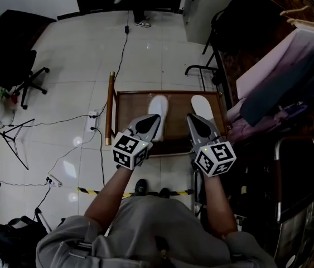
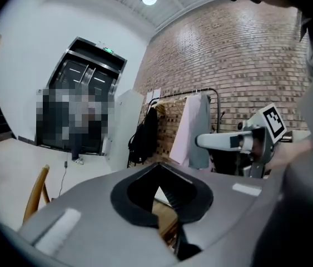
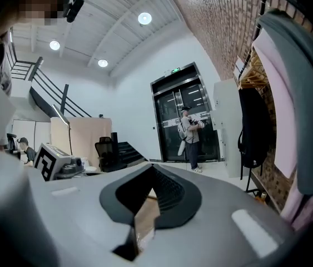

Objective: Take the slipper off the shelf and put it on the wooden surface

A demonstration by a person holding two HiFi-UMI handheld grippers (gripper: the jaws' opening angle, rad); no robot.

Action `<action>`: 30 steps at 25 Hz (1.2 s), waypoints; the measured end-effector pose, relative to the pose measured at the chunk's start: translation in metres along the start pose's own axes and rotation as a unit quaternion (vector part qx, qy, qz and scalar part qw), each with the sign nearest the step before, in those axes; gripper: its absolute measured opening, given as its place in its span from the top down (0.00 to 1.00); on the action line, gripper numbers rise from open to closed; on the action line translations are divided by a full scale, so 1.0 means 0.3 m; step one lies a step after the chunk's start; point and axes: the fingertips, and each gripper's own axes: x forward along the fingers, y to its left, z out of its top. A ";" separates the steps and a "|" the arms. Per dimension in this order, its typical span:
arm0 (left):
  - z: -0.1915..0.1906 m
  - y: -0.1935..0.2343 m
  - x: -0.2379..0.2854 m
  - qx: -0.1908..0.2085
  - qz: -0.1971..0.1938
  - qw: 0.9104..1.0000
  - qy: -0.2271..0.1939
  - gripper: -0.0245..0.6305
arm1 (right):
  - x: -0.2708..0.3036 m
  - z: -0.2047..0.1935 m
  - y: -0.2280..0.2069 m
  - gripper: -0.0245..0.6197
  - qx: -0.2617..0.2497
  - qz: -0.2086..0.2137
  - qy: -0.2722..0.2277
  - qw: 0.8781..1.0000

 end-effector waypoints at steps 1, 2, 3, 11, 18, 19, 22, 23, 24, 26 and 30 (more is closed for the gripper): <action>0.016 -0.029 -0.012 -0.003 -0.010 1.000 -0.002 0.95 | -0.003 0.010 0.007 0.96 0.001 0.002 -0.008 1.000; 0.032 -0.052 -0.023 -0.007 -0.019 1.000 -0.006 0.95 | -0.005 0.021 0.014 0.96 0.002 0.005 -0.015 1.000; 0.048 -0.073 -0.030 -0.010 -0.026 1.000 -0.010 0.95 | -0.007 0.033 0.019 0.96 0.001 0.008 -0.023 1.000; 0.087 -0.135 -0.039 -0.011 -0.064 0.998 -0.008 0.95 | -0.011 0.066 0.056 0.96 -0.018 0.025 -0.040 0.999; 0.095 -0.150 -0.040 -0.010 -0.066 0.998 -0.004 0.95 | -0.017 0.057 0.075 0.96 -0.015 0.036 -0.032 0.999; 0.095 -0.153 -0.040 -0.012 -0.067 0.998 -0.004 0.95 | -0.019 0.055 0.076 0.96 -0.015 0.038 -0.031 0.999; 0.093 -0.166 -0.031 -0.012 -0.071 0.997 -0.003 0.95 | -0.026 0.054 0.073 0.96 -0.016 0.041 -0.030 0.999; 0.092 -0.172 -0.029 -0.011 -0.072 0.997 -0.002 0.95 | -0.028 0.055 0.071 0.96 -0.016 0.041 -0.030 0.999; 0.091 -0.176 -0.026 -0.011 -0.073 0.997 -0.002 0.95 | -0.031 0.056 0.070 0.96 -0.017 0.041 -0.030 0.999; 0.090 -0.183 -0.023 -0.012 -0.073 0.997 -0.002 0.95 | -0.035 0.058 0.070 0.96 -0.018 0.043 -0.030 0.998; 0.088 -0.197 -0.018 -0.013 -0.075 0.997 -0.001 0.95 | -0.044 0.060 0.070 0.96 -0.020 0.046 -0.030 0.998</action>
